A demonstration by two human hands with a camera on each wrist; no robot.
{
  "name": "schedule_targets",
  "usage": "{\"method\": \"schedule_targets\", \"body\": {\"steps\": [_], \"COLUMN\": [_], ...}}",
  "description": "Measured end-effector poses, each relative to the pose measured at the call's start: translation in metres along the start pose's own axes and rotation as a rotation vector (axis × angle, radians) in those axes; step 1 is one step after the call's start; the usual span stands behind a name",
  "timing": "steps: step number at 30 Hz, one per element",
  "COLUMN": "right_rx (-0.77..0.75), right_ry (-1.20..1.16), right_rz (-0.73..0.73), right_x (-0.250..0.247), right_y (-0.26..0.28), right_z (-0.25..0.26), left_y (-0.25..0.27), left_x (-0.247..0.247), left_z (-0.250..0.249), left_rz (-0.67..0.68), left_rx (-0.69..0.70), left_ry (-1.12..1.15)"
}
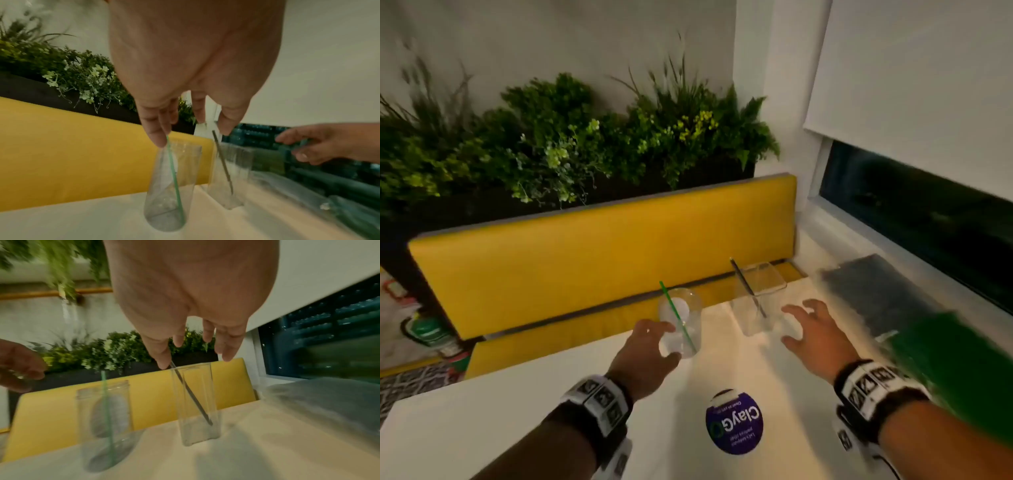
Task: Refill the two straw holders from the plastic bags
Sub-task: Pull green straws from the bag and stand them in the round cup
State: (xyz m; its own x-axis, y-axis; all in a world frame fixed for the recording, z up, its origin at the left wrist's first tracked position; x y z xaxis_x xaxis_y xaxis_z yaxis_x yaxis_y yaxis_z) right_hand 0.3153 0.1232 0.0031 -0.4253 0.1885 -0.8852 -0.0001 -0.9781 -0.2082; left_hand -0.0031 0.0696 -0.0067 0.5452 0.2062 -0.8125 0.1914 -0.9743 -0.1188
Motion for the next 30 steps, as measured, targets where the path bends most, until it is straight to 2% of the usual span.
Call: {"method": "schedule_targets", "body": {"steps": [2,6,8,11,16,21,26,30], "right_rx": [0.032,0.044,0.079,0.058,0.101,0.155,0.156,0.134], "right_ry": [0.028,0.042,-0.038,-0.199,-0.281,-0.303,-0.269,-0.316], "right_rz": [-0.010,0.052,0.097,0.025,-0.053,-0.038,-0.041,-0.039], "right_x": [0.020,0.059,0.076,0.082,0.078,0.057,0.046,0.050], "right_y": [-0.033,-0.080,-0.091,-0.101,-0.079,-0.030,0.006,0.012], "right_z": [-0.006,-0.024,-0.036,-0.034,-0.041,-0.056,-0.066,-0.063], "left_y": [-0.027,-0.056,-0.062,-0.067,-0.048,-0.006,0.023,0.029], "left_x": [0.018,0.056,0.068,0.074,0.072,0.074,0.079,0.080], "left_z": [0.004,0.022,0.033,0.038,0.027,0.018,0.012,0.013], "left_rz": [-0.044,0.004,0.000,-0.081,-0.139,-0.072,-0.023,-0.035], "left_rx": [-0.068,-0.161,-0.163,-0.140,-0.037,0.013,-0.021,-0.035], "left_ry": [-0.056,-0.104,-0.105,-0.019,0.076,0.134,0.108,0.079]}}
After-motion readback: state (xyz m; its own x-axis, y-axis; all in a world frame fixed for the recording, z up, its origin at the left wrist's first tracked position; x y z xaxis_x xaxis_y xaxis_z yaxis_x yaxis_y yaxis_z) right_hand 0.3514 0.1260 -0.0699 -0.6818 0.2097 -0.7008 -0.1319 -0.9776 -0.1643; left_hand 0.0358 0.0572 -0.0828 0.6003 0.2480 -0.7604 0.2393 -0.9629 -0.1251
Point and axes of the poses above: each hand's wrist, its own y-axis away from the middle knuckle, its own x-axis out of the palm, z = x × y, the point moved 7 cm from there along -y, towards the middle knuckle, and after that the axes turned 15 degrees about -z, right-handed, at the moved point
